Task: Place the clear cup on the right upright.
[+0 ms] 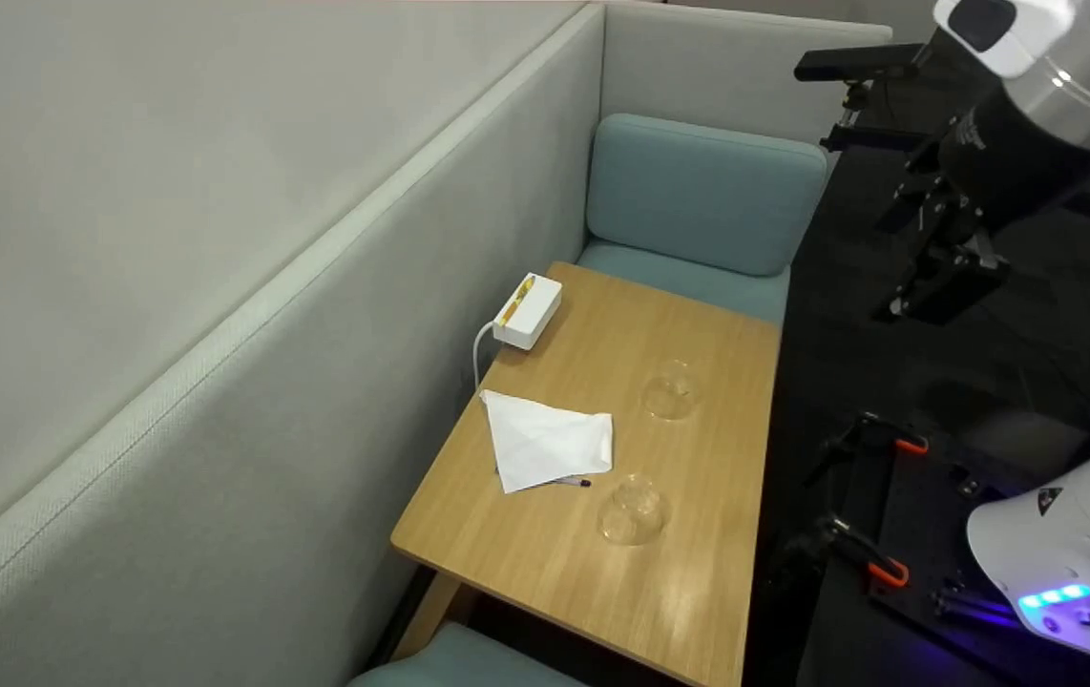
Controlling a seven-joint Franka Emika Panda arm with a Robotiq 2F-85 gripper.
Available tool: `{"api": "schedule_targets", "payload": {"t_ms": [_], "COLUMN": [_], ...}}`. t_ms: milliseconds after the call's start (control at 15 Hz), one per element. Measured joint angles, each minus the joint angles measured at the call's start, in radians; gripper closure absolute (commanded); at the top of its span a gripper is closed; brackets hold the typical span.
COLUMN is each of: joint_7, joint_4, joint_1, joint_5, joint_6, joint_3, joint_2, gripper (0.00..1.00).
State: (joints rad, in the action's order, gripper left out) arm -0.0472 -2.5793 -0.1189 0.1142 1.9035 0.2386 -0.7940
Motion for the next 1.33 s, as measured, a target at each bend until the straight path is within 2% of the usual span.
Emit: {"api": "schedule_targets", "payload": {"t_ms": [200, 533, 733, 933, 1067, 1333], "joint_7": [0.002, 0.003, 0.038, 0.135, 0.159, 0.168], "joint_4": [0.028, 0.107, 0.134, 0.133, 0.133, 0.134], "joint_1": [0.030, 0.067, 0.067, 0.066, 0.063, 0.056], "joint_5": [0.068, 0.152, 0.161, 0.233, 0.302, 0.311], "joint_6": [0.000, 0.010, 0.113, 0.248, 0.267, 0.269], "joint_3": [-0.020, -0.062, -0.098, -0.118, -0.118, -0.116], "joint_2": [0.092, 0.347, 0.492, 0.603, 0.647, 0.656], "gripper": [0.00, 0.00, 0.00, 0.00, 0.00, 0.00]}}
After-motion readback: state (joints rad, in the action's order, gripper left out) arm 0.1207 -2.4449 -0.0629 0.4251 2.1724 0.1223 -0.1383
